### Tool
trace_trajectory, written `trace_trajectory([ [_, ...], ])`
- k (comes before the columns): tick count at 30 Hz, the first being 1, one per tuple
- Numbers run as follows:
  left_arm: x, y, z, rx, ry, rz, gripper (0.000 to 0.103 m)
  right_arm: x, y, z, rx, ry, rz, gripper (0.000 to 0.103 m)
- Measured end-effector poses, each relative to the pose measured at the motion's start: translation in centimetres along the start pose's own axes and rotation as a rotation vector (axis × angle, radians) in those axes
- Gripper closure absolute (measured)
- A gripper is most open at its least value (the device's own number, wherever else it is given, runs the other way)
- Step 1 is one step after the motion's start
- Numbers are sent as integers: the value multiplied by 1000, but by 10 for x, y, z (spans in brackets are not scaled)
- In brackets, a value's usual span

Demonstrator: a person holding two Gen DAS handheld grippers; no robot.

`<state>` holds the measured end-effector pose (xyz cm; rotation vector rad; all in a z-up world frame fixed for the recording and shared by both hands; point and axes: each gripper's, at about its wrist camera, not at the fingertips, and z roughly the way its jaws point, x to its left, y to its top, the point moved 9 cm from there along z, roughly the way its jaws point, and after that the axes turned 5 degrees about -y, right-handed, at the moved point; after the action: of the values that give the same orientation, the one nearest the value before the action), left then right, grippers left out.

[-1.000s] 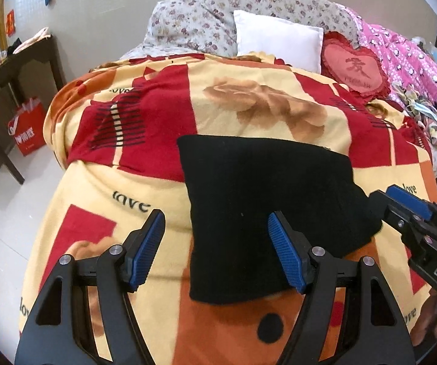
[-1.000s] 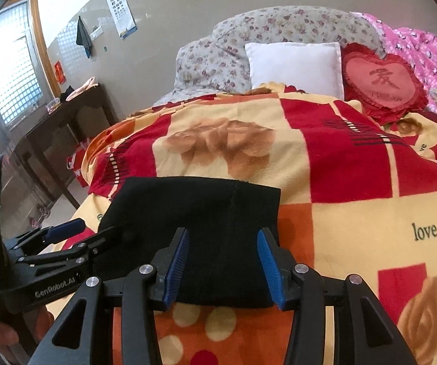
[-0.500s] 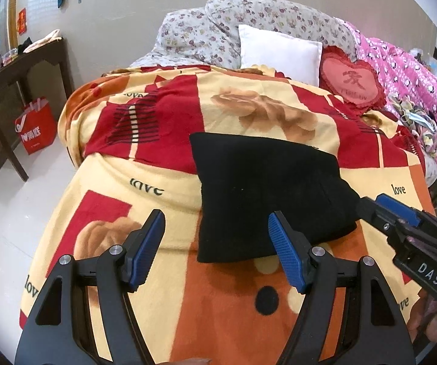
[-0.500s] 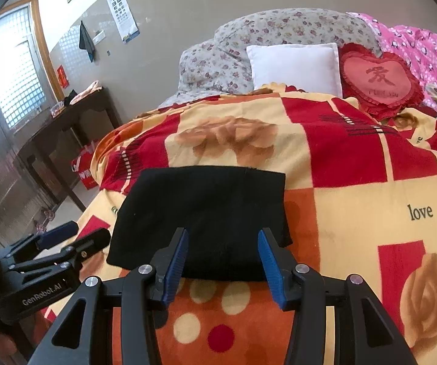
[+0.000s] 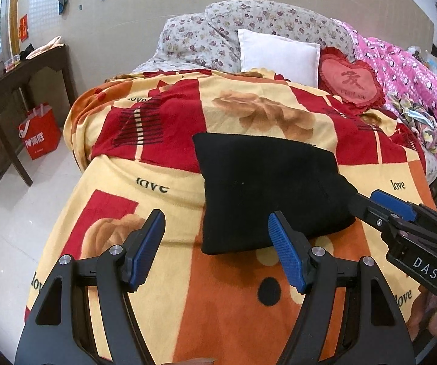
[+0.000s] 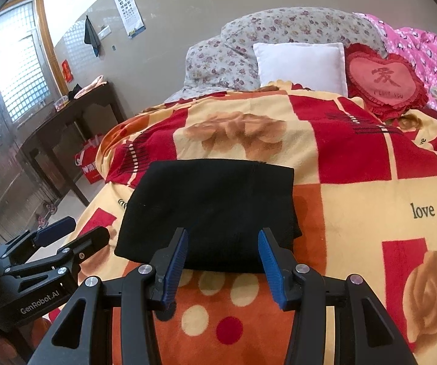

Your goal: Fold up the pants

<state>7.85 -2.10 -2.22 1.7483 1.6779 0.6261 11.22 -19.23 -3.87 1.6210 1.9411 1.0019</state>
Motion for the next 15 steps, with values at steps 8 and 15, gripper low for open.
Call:
trace_trajectory([
  [8, 1, 0, 0, 1, 1, 1, 32, 2, -3, 3, 12, 5, -7, 57],
  [15, 4, -4, 2, 14, 1, -4, 32, 2, -3, 3, 14, 5, -5, 57],
])
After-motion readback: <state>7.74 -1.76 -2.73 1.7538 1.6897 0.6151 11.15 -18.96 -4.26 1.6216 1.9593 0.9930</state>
